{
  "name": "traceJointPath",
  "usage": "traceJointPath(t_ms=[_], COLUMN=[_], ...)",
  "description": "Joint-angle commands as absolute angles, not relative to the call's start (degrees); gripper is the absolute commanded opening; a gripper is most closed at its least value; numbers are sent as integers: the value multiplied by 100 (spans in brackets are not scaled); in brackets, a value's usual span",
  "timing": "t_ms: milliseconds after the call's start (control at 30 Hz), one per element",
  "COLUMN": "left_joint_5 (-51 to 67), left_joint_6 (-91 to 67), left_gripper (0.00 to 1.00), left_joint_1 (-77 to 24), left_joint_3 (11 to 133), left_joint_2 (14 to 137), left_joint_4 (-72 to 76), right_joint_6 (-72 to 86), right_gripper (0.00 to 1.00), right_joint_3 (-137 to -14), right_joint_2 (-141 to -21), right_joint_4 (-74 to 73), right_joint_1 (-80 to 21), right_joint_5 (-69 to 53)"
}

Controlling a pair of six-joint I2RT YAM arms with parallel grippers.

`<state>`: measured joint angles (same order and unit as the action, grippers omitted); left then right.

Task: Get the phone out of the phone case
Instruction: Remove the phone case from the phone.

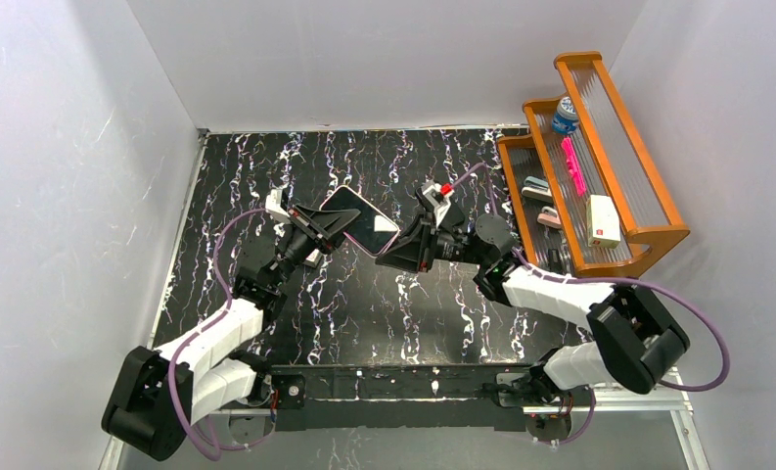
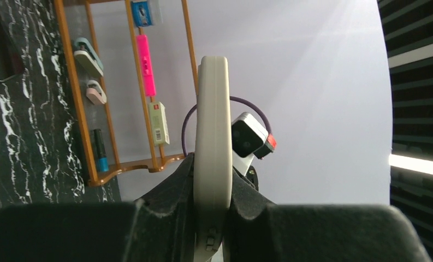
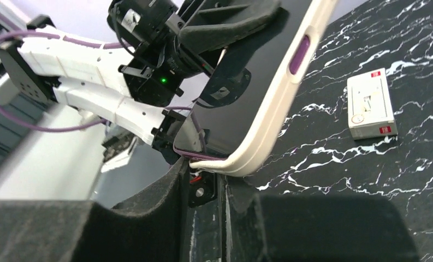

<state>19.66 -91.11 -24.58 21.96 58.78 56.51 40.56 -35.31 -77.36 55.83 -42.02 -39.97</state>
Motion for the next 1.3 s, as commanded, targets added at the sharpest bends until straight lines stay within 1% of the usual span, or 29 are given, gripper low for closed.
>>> traceJointPath(t_ms=[0, 133, 233, 267, 333, 433, 533, 700, 867, 933, 1067, 1267], left_joint_5=[2874, 3015, 3255, 3328, 3492, 3744, 4032, 4403, 4656, 4732, 4864, 4939], left_joint_6=[-9457, -9283, -8965, -8856, -8654, -8416, -8233, -8038, -7813, -7688, -7461, -7328], left_gripper=[0, 0, 0, 0, 0, 0, 0, 0, 0, 0, 0, 0], left_joint_1=[-2575, -2575, -2575, -2571, -2567, -2530, -2457, -2400, -2374, -2373, -2375, -2373], left_joint_3=[2695, 2771, 2827, 2841, 2911, 3067, 3202, 3403, 3521, 3563, 3682, 3787], left_joint_2=[5664, 5714, 5901, 5980, 6145, 6349, 6491, 6705, 6812, 6858, 6899, 6855], left_joint_4=[6311, 6329, 6332, 6333, 6331, 6334, 6299, 6247, 6033, 5916, 5652, 5452], right_joint_6=[4944, 4828, 4351, 4112, 3696, 3350, 2914, 2118, 1874, 1684, 1547, 1551], right_gripper=[1, 1, 19, 22, 32, 46, 57, 68, 78, 81, 81, 75], right_joint_3=[-3498, -3546, -3519, -3548, -3572, -3466, -3505, -3889, -4180, -4317, -4507, -4775], right_joint_2=[-8212, -8265, -8040, -7943, -7692, -7392, -7127, -6904, -6800, -6762, -6732, -6829], right_joint_4=[5397, 5217, 5076, 4843, 4298, 4030, 3507, 2491, 2170, 1877, 1670, 1674], right_joint_1=[-3658, -3656, -3615, -3582, -3440, -3154, -2955, -2883, -2882, -2878, -2883, -2892], right_joint_5=[-3169, -3310, -3604, -3740, -4027, -4563, -5078, -5536, -6126, -6281, -6465, -6800])
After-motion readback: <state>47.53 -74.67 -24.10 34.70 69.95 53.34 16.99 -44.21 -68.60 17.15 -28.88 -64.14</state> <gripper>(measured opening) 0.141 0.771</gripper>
